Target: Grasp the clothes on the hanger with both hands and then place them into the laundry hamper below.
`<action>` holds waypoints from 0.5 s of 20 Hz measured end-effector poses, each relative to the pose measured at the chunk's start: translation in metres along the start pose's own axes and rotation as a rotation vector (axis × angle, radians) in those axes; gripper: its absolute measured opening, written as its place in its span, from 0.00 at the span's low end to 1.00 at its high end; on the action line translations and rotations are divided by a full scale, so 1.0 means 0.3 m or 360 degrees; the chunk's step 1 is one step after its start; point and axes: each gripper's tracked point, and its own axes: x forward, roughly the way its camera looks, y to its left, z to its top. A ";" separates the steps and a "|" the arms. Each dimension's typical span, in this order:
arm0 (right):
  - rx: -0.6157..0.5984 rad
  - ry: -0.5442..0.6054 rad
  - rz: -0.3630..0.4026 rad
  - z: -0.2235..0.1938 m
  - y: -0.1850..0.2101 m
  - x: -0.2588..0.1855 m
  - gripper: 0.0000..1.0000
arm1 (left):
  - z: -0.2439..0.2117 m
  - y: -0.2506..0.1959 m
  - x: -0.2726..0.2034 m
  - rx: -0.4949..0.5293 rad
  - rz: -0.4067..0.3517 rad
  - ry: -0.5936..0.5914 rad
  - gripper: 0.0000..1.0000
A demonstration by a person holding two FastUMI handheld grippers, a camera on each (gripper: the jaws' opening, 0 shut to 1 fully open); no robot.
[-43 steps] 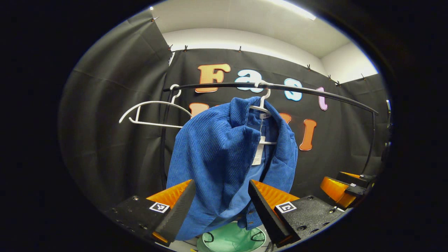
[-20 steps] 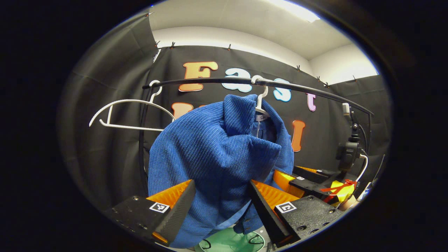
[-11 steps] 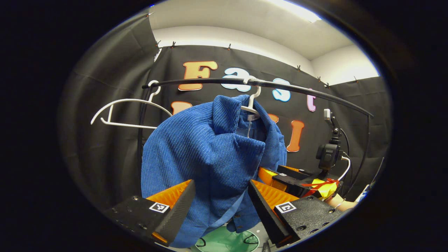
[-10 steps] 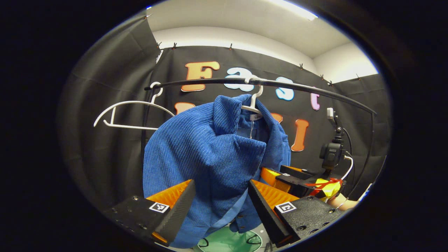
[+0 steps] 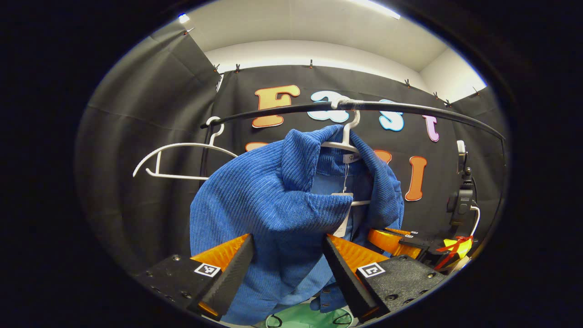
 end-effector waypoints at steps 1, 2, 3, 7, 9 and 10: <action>0.0013 -0.0006 0.0026 0.006 -0.001 -0.001 0.20 | 0.003 0.002 0.013 0.0007 0.0008 -0.0003 0.94; 0.0026 -0.0009 0.0021 0.015 -0.013 -0.004 0.20 | 0.001 0.006 0.024 0.0009 0.0018 -0.0010 0.89; 0.0050 -0.0008 0.0041 0.016 -0.009 -0.019 0.09 | 0.002 0.010 0.029 0.0004 0.0030 -0.0012 0.86; 0.0150 0.0046 0.0139 0.019 0.001 -0.047 0.16 | 0.027 0.057 0.031 -0.0038 0.0098 -0.0045 0.47; 0.0192 0.0051 0.0206 0.037 0.010 -0.064 0.09 | 0.029 0.065 0.028 -0.0037 0.0100 -0.0024 0.17; 0.0217 0.0020 0.0245 0.055 0.016 -0.073 0.09 | 0.024 0.078 0.014 -0.0057 0.0115 0.0008 0.11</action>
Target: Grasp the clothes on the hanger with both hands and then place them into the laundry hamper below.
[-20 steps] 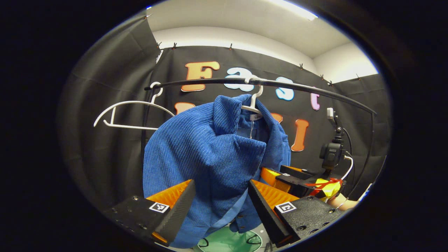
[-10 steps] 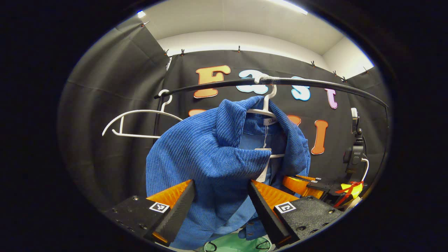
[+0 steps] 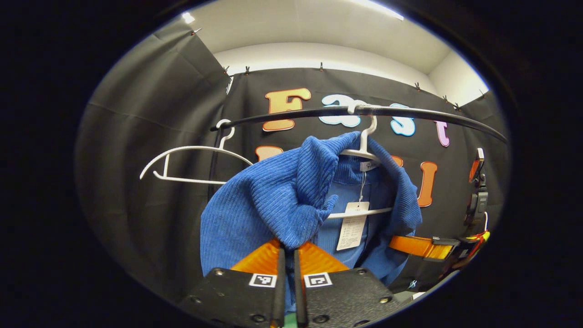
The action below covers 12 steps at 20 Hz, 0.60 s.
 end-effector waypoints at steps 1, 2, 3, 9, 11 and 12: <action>0.0027 -0.0028 0.0035 0.025 0.009 -0.011 0.09 | -0.013 -0.006 -0.009 -0.0027 -0.0026 0.0065 0.05; 0.0049 -0.0051 0.0061 0.052 0.008 -0.025 0.09 | -0.005 -0.027 -0.014 -0.0058 -0.0064 0.0076 0.01; 0.0062 -0.0070 0.0085 0.071 0.017 -0.032 0.09 | 0.014 -0.042 -0.014 -0.0086 -0.0116 0.0077 0.01; 0.0197 -0.0173 0.0200 0.207 0.033 -0.100 0.09 | 0.169 -0.011 -0.103 -0.0172 -0.0228 0.0021 0.00; 0.0285 -0.0197 0.0246 0.225 0.047 -0.098 0.07 | 0.238 0.013 -0.132 -0.0208 -0.0243 -0.0015 0.00; 0.0330 -0.0214 0.0270 0.241 0.046 -0.096 0.07 | 0.265 0.027 -0.142 -0.0208 -0.0243 -0.0033 0.00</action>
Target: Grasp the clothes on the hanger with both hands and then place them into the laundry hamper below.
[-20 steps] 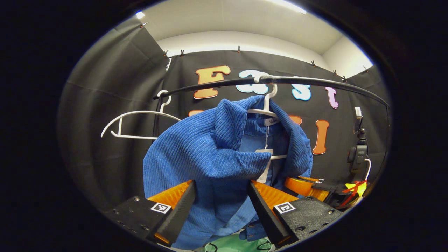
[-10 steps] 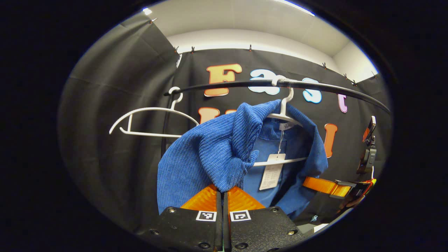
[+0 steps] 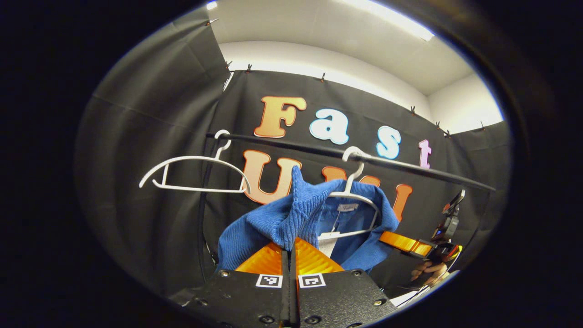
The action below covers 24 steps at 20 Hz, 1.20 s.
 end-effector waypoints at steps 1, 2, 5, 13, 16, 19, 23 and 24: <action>0.0042 -0.0022 0.0020 0.018 0.002 0.006 0.07 | 0.028 0.009 -0.009 0.0009 0.0001 -0.0016 0.00; 0.0074 -0.0038 0.0036 0.033 0.005 0.010 0.07 | 0.048 0.017 -0.014 0.0018 0.0001 -0.0028 0.00; 0.0163 -0.0069 0.0091 0.070 0.011 0.018 0.07 | 0.085 0.026 -0.025 0.0012 -0.0018 -0.0035 0.00; 0.0388 -0.0258 0.0174 0.261 -0.036 0.037 0.07 | 0.175 0.078 -0.028 -0.0054 -0.0080 -0.0070 0.00; 0.0441 -0.0279 0.0187 0.297 -0.048 0.040 0.07 | 0.208 0.116 -0.021 -0.0052 -0.0102 -0.0068 0.00; 0.0521 -0.0272 0.0190 0.321 -0.065 0.065 0.07 | 0.226 0.156 -0.003 -0.0055 -0.0115 -0.0054 0.00; 0.0594 -0.0241 0.0143 0.319 -0.104 0.098 0.07 | 0.230 0.225 0.044 -0.0098 -0.0127 -0.0033 0.00; 0.0595 -0.0228 0.0130 0.317 -0.105 0.109 0.07 | 0.223 0.244 0.057 -0.0119 -0.0122 -0.0017 0.00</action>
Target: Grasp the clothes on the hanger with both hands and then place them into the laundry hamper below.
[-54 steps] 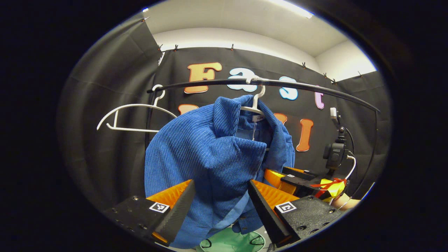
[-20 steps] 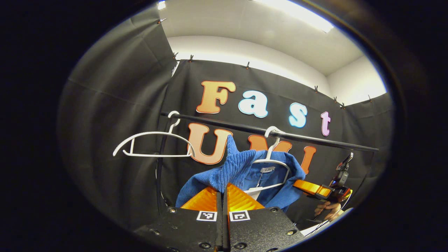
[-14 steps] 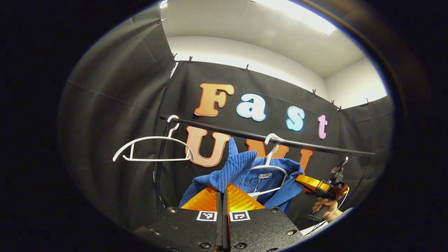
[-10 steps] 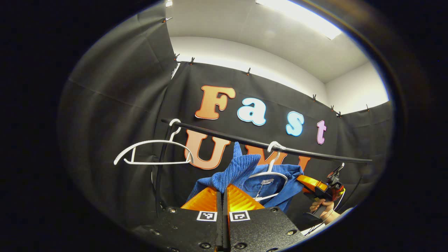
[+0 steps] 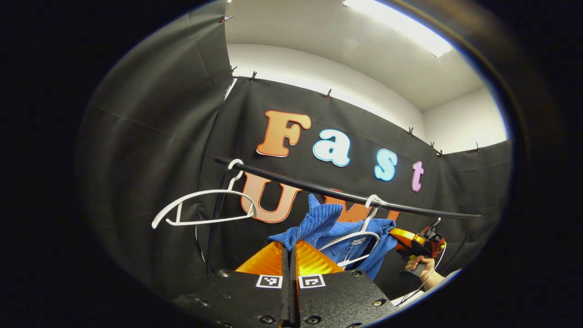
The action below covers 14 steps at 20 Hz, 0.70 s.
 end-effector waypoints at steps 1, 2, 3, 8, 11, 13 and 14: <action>-0.0003 0.0010 -0.0018 0.004 -0.009 0.014 0.07 | -0.002 0.015 0.012 -0.0022 0.0001 0.0013 0.00; -0.0010 0.0019 -0.0034 0.005 -0.011 0.025 0.07 | -0.003 0.028 0.024 -0.0038 -0.0001 0.0031 0.00; -0.0024 0.0025 -0.0049 0.016 -0.017 0.035 0.07 | -0.001 0.043 0.038 -0.0035 -0.0003 0.0044 0.00; -0.0058 0.0052 -0.0112 0.073 -0.046 0.080 0.07 | 0.009 0.072 0.118 0.0065 -0.0022 0.0118 0.00; -0.0049 0.0078 -0.0150 0.105 -0.078 0.112 0.07 | 0.029 0.066 0.173 0.0132 -0.0081 0.0142 0.00; -0.0061 0.0096 -0.0198 0.114 -0.111 0.126 0.07 | 0.014 0.077 0.205 0.0142 -0.0095 0.0181 0.00; -0.0080 0.0106 -0.0221 0.109 -0.127 0.132 0.07 | -0.001 0.082 0.217 0.0143 -0.0090 0.0200 0.00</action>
